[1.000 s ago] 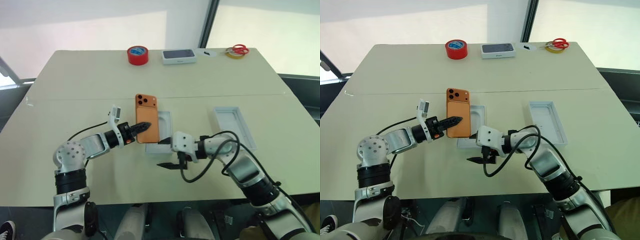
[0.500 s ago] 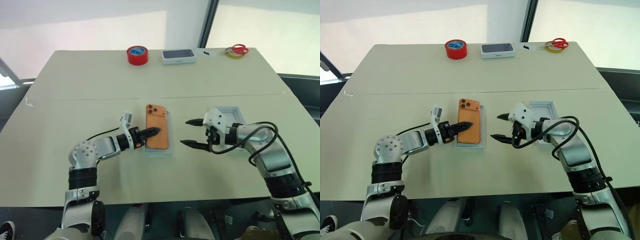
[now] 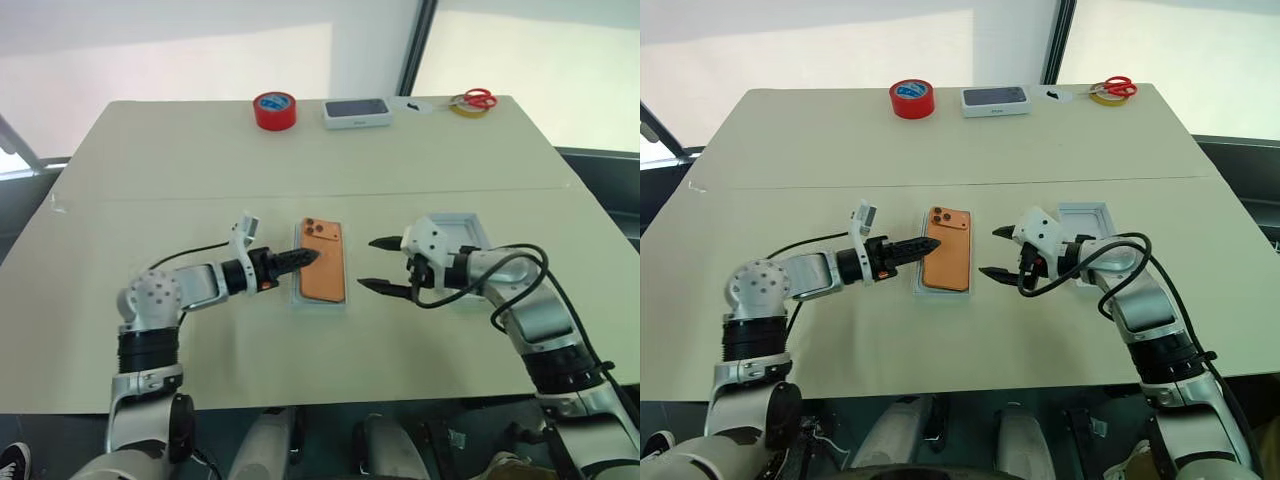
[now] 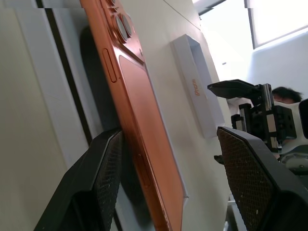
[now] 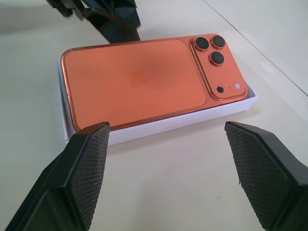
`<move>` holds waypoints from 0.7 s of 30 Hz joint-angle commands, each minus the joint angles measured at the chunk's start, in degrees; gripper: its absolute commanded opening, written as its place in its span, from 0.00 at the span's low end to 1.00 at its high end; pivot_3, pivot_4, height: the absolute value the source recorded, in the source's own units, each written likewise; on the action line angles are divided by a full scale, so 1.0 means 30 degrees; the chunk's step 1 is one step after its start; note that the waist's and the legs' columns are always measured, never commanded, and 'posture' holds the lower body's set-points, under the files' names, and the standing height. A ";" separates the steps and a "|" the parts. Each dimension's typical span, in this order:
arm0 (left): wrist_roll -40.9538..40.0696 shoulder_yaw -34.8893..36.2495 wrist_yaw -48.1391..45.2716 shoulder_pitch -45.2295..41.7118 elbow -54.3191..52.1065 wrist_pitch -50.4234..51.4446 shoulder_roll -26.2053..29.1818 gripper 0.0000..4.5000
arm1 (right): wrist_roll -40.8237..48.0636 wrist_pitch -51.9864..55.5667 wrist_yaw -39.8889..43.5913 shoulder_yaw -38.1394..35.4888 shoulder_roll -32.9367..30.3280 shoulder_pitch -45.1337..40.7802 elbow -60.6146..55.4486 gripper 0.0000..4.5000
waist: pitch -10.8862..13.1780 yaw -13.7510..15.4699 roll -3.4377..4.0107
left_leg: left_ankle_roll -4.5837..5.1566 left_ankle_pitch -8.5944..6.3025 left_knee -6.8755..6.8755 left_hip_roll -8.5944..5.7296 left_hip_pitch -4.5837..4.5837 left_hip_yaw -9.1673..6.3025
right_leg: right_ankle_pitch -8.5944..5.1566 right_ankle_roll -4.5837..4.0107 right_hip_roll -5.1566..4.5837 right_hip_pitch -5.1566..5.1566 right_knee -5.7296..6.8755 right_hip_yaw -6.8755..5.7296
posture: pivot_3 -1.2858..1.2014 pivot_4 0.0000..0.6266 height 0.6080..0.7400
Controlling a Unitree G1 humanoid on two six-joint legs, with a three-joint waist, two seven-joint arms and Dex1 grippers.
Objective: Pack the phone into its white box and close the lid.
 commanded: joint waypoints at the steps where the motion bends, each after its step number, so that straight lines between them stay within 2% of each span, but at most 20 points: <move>1: -0.0371 0.0518 -0.0269 0.0133 -0.1115 0.0109 0.0674 0.71 | -0.0077 -0.0467 -0.0113 0.0032 0.0087 -0.0447 -0.0013 0.89 | 0.0000 0.0015 -0.0001 | 0.0000 0.0000 0.0000 0.0000 0.0001 0.0000 | 0.0000 0.0000 0.0000 0.0000 0.0000 0.0000 | 0.52 0.24 0.99; 2: -0.0417 0.0613 -0.0226 0.0155 -0.1101 0.0156 0.0781 0.71 | -0.0040 -0.0297 -0.0088 0.0080 0.0096 -0.0496 0.0083 0.89 | 0.0000 0.0014 0.0000 | 0.0002 -0.0002 0.0001 0.0000 0.0000 -0.0001 | 0.0000 0.0000 -0.0001 0.0001 0.0000 0.0001 | 0.52 0.24 0.99; 3: -0.0387 0.0678 -0.0133 0.0165 -0.1032 0.0153 0.0868 0.72 | 0.0001 -0.0172 -0.0198 0.0037 0.0166 -0.0583 0.0280 0.83 | 0.0000 0.0019 0.0000 | 0.0008 -0.0005 0.0001 -0.0001 0.0001 0.0000 | 0.0000 0.0000 -0.0001 0.0003 -0.0001 0.0000 | 0.52 0.24 0.99; 5: -0.0075 0.0587 -0.0193 0.0297 -0.0961 -0.0084 0.1124 0.60 | -0.0262 -0.0640 -0.0378 0.0061 0.0174 -0.0701 0.0655 0.70 | 0.0000 0.0007 -0.0001 | 0.0014 -0.0009 0.0001 -0.0001 0.0001 -0.0001 | 0.0000 0.0000 -0.0001 0.0001 0.0000 0.0000 | 0.52 0.24 0.99; 6: 0.0186 0.0489 -0.0277 0.0386 -0.1008 -0.0355 0.1312 0.53 | -0.0588 -0.1069 -0.0610 0.0122 0.0176 -0.0780 0.0900 0.59 | 0.0000 0.0007 -0.0001 | 0.0014 -0.0009 0.0001 0.0000 0.0001 -0.0001 | 0.0000 -0.0001 -0.0001 0.0002 0.0000 0.0001 | 0.52 0.24 0.99; 7: 0.0582 0.0432 -0.0253 0.0394 -0.0881 -0.0781 0.1474 0.44 | -0.0953 -0.1351 -0.0863 0.0228 0.0179 -0.0910 0.1219 0.49 | 0.0000 -0.0002 0.0000 | 0.0014 -0.0009 0.0001 0.0000 0.0001 0.0000 | 0.0000 0.0000 -0.0001 -0.0001 0.0000 0.0000 | 0.52 0.24 0.99; 8: 0.1478 -0.0140 -0.0478 0.0493 -0.0833 -0.1624 0.1900 0.31 | -0.1315 -0.1587 -0.1081 0.0367 0.0189 -0.1044 0.1560 0.35 | 0.0000 -0.0015 0.0000 | 0.0010 -0.0007 0.0000 -0.0001 0.0001 0.0001 | 0.0000 0.0000 -0.0001 -0.0004 0.0000 0.0000 | 0.52 0.24 0.99; 11: 0.4328 -0.2652 -0.1518 0.0776 -0.0794 -0.4088 0.3184 0.00 | -0.2298 -0.2422 -0.1465 0.0897 0.0222 -0.1276 0.2325 0.01 | -0.0003 -0.0028 0.0005 | -0.0034 0.0020 -0.0010 0.0000 0.0002 0.0003 | -0.0001 -0.0001 0.0001 -0.0010 0.0001 0.0001 | 0.52 0.24 0.99; 13: 0.4606 -0.3010 -0.1971 0.0618 -0.0590 -0.4500 0.3145 0.00 | -0.2860 -0.2850 -0.1632 0.1265 0.0261 -0.1322 0.2676 0.01 | -0.0003 0.0019 0.0005 | -0.0043 0.0024 -0.0019 -0.0001 0.0002 0.0007 | -0.0001 -0.0002 0.0001 -0.0014 -0.0001 0.0006 | 0.52 0.24 0.99; 17: 0.6615 -0.5320 -0.3119 0.0478 -0.0348 -0.5698 0.3558 0.00 | -0.3578 -0.3221 -0.2155 0.1857 0.0790 -0.1497 0.2936 0.01 | -0.0002 -0.0005 0.0005 | -0.0021 0.0011 -0.0015 -0.0006 -0.0003 0.0007 | -0.0001 -0.0003 -0.0007 -0.0013 -0.0006 0.0007 | 0.52 0.24 0.99; 21: 0.6905 -0.7545 -0.4776 0.0455 -0.0523 -0.4627 0.3553 0.00 | -0.4013 -0.3354 -0.2261 0.2262 0.1104 -0.1466 0.2585 0.01 | -0.0005 0.0001 0.0009 | -0.0023 0.0012 -0.0020 -0.0002 -0.0001 0.0007 | -0.0001 -0.0003 -0.0003 -0.0021 -0.0002 0.0009 | 0.52 0.24 0.99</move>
